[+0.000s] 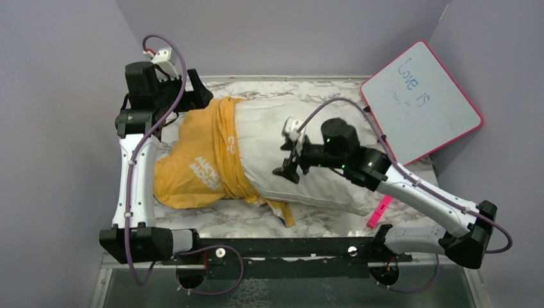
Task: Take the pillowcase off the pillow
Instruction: Remove the pillow from the pillowcase.
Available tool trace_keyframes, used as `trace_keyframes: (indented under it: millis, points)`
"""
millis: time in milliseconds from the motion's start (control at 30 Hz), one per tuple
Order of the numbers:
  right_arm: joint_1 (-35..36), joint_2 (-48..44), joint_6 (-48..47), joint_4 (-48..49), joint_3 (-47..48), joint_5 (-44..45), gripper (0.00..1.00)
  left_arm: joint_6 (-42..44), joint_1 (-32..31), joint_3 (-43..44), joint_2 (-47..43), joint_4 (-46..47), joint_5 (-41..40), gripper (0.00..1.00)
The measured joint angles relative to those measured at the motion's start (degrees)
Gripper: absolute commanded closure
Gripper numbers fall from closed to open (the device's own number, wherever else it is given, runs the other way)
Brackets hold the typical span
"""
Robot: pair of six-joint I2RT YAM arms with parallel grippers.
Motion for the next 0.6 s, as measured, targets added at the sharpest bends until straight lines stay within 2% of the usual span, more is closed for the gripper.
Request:
trace_keyframes:
  millis: [133,167,200,267,300,333,433,500,600]
  points:
    - [11.7,-0.7,-6.9,4.9,-10.5,5.2,0.21,-2.2,-0.6,-11.4,-6.9,0.0,3.2,0.01]
    - [13.7,-0.7,-8.4,6.3,-13.6,7.8,0.04,-2.9,-0.7,-15.1,-9.2,0.0,4.1,0.01]
    - [15.0,-0.5,-9.7,7.9,-16.7,11.3,0.0,-3.4,-0.8,-17.6,-10.8,-0.3,4.6,0.01]
    - [16.0,1.3,-11.8,12.0,-20.8,19.3,0.03,-4.7,-0.8,-23.7,-16.0,-0.7,5.4,0.01]
    - [16.3,2.9,-12.5,14.2,-21.4,23.5,0.09,-5.4,-0.8,-26.0,-18.4,-1.2,5.5,0.01]
    - [16.5,5.1,-13.0,16.3,-21.3,28.0,0.2,-6.3,-0.8,-28.5,-21.4,-1.7,5.4,0.01]
    - [16.7,11.5,-12.9,18.9,-17.8,39.2,0.74,-8.7,-0.8,-33.7,-29.5,-2.3,4.3,0.01]
    - [16.6,14.4,-10.2,18.2,-14.3,43.8,0.96,-10.3,-0.8,-37.2,-34.4,-2.8,4.0,0.01]
    - [16.5,16.0,-3.7,16.0,-9.7,46.5,0.99,-12.0,-0.8,-40.9,-38.0,-3.7,4.4,0.03]
